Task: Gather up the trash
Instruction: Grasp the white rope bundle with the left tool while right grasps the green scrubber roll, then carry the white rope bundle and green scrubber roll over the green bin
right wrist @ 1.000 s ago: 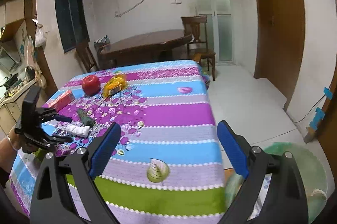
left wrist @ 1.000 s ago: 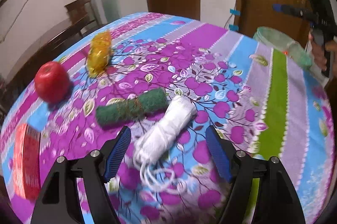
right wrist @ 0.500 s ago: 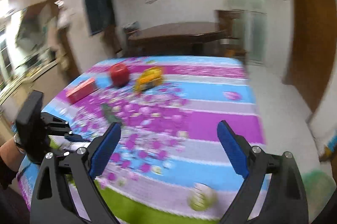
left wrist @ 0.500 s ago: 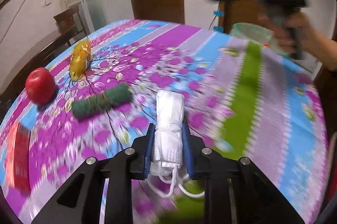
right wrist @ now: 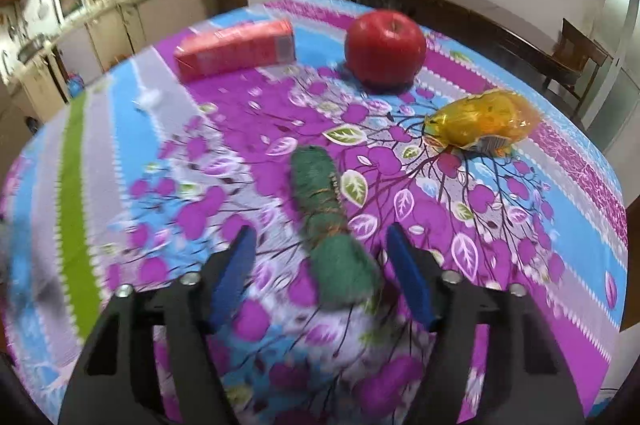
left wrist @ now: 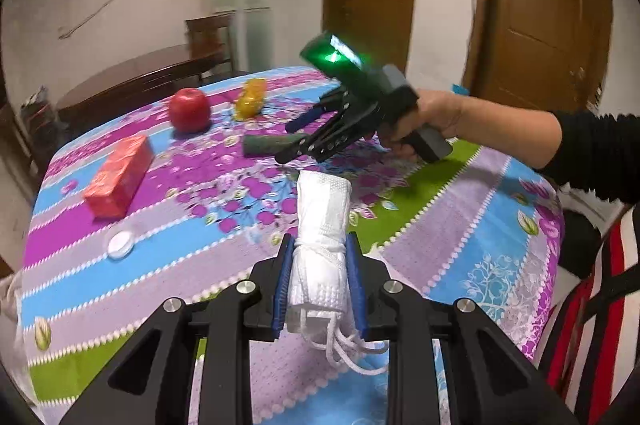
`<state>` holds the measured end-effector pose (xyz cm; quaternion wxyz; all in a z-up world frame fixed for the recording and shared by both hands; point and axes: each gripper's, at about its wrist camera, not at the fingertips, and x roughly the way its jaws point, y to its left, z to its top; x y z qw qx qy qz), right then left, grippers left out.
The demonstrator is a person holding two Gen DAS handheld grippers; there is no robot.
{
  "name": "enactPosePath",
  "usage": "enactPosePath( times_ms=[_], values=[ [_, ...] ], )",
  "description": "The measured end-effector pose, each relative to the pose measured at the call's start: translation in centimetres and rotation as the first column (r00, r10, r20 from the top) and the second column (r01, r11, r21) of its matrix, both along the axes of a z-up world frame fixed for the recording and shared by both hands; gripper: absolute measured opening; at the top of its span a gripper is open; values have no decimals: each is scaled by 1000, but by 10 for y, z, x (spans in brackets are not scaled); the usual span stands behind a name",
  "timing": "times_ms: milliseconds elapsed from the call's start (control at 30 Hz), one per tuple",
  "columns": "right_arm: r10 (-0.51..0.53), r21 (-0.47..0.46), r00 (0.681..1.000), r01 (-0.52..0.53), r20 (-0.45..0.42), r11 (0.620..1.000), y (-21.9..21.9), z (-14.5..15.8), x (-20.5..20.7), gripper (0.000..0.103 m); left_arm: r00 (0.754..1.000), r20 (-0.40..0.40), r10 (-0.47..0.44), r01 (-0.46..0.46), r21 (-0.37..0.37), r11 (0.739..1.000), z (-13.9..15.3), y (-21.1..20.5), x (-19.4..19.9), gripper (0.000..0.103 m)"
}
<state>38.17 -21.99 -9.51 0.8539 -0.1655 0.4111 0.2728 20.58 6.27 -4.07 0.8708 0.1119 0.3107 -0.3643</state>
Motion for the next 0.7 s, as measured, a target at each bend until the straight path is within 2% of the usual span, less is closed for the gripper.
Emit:
enactPosePath(
  times_ms=[100, 133, 267, 433, 533, 633, 700],
  values=[
    [-50, 47, 998, 51, -31, 998, -7, -1, 0, 25, 999, -6, 49, -49, -3, 999, 1, 6, 3, 27],
    [-62, 42, 998, 64, -30, 997, -9, 0, -3, 22, 998, -7, 59, -59, -8, 998, 1, 7, 4, 27],
    [-117, 39, 992, 118, -38, 992, -31, 1, -42, 18, 995, -19, 94, -94, -22, 995, 3, -1, 11, 27],
    [-208, 132, 974, 218, -87, 967, -71, 5, -110, 17, 987, -49, 151, -152, -5, 988, 1, -35, 19, 27],
    [-284, 215, 952, 302, -110, 929, -97, 10, -151, 17, 980, -39, 193, -190, 68, 979, -7, -67, 20, 27],
    [-343, 273, 934, 356, -97, 894, -119, 18, -193, 17, 977, -78, 198, -193, 73, 979, -11, -97, 22, 27],
    [-388, 305, 918, 392, -79, 868, -136, 25, -220, 17, 978, -75, 192, -186, 79, 979, -11, -118, 19, 27]
  ],
)
